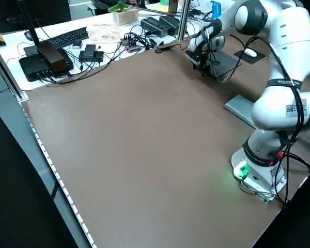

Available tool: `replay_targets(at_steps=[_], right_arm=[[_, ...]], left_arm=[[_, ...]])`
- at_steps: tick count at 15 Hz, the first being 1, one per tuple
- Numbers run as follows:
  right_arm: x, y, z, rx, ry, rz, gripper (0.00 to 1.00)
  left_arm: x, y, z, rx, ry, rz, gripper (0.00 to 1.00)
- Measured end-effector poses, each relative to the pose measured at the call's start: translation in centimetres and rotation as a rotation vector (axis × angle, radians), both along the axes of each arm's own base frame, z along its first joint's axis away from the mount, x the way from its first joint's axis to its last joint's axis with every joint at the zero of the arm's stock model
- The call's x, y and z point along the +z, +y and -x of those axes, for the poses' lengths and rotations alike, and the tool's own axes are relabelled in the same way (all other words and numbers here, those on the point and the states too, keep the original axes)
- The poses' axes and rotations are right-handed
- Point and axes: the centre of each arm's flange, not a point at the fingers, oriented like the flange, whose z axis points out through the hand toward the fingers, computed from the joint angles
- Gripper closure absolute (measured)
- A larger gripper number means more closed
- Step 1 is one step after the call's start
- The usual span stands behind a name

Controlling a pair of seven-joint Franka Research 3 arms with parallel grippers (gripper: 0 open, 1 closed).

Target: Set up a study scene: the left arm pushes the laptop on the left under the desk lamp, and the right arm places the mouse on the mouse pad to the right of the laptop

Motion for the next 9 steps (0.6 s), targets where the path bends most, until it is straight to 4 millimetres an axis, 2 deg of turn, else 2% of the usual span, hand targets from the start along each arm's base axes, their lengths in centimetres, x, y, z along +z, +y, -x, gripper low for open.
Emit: replay_targets(at_steps=[4, 6, 9], right_arm=[[0.1, 0.0, -0.1, 0.001, -0.01, 0.001, 0.0], [0.1, 0.0, -0.1, 0.002, -0.01, 0.001, 0.0], [0.0, 0.0, -0.1, 0.002, -0.01, 0.001, 0.0]], left_arm=[[3.0, 5.5, -2.4, -0.059, 0.003, -0.007, 0.0], [5.4, 8.1, -3.1, -0.096, -0.017, -0.004, 0.0], [9.7, 10.5, -3.0, -0.158, -0.047, -0.001, 0.0]])
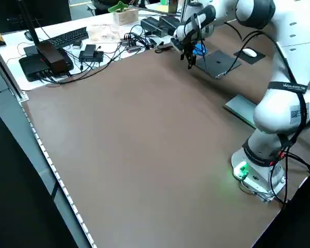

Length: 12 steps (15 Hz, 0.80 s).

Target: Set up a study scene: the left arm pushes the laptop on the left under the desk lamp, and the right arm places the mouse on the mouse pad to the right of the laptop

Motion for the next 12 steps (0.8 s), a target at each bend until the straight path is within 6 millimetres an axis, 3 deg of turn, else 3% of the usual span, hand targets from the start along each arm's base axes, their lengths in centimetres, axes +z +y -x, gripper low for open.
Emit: replay_targets(at_steps=[3, 4, 12], right_arm=[[0.0, 0.0, 0.0, 0.001, 0.0, 0.0, 0.0], [0.0, 0.1, 0.0, 0.002, 0.001, 0.0, 0.0], [-0.2, 0.1, 0.0, 0.003, 0.004, 0.0, 0.0]], left_arm=[[3.7, 2.5, 0.6, -0.167, 0.032, -0.03, 0.0], [5.9, 5.1, 0.7, -0.352, 0.056, -0.055, 0.0], [15.6, 16.9, 0.1, -1.15, -0.039, -0.123, 0.0]])
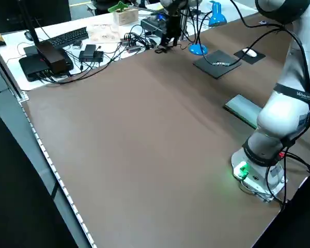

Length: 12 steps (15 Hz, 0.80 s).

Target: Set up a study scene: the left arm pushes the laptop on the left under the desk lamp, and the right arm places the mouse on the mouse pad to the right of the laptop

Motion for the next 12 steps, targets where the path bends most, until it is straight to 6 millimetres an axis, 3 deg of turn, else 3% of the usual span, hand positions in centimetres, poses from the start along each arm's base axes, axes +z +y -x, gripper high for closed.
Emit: replay_targets(at_steps=[2, 4, 8, 12], right_arm=[[0.0, 0.0, 0.0, 0.0, 0.0, 0.0, 0.0], [0.0, 0.0, 0.0, 0.0, 0.0, 0.0, 0.0], [0.0, 0.0, 0.0, 0.0, 0.0, 0.0, 0.0], [0.0, 0.0, 0.0, 0.0, -0.001, 0.0, 0.0]], left_arm=[[1.4, 3.6, -0.6, -0.087, -0.028, -0.003, 0.0], [2.5, 5.6, -0.8, -0.129, -0.035, -0.005, 0.0], [6.3, 5.2, -0.4, -0.148, -0.038, -0.004, 0.0], [12.9, 4.9, 0.8, -0.149, -0.136, -0.013, 0.0]])
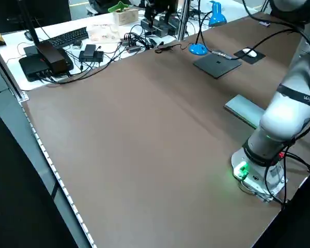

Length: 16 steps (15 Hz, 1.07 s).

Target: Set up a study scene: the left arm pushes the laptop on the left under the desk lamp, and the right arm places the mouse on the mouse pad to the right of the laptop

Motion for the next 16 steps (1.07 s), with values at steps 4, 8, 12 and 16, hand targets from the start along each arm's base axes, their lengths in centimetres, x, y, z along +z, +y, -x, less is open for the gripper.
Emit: replay_targets(at_steps=[4, 8, 12, 16], right_arm=[[0.0, 0.0, 0.0, 0.0, -0.001, 0.0, 0.0], [0.0, 0.0, 0.0, 0.0, -0.001, 0.0, 0.0], [0.0, 0.0, 0.0, 0.001, -0.001, 0.0, 0.0], [0.0, 0.3, 0.0, 0.005, -0.001, 0.0, 0.0]], left_arm=[[7.9, -0.3, 3.8, -0.002, -0.005, -0.002, 0.0], [12.1, -0.5, 7.2, -0.006, -0.008, -0.004, 0.0], [15.0, -2.3, 9.2, -0.035, -0.056, -0.003, 0.0], [15.5, -1.8, 9.5, -0.025, -0.063, -0.003, 0.0]])
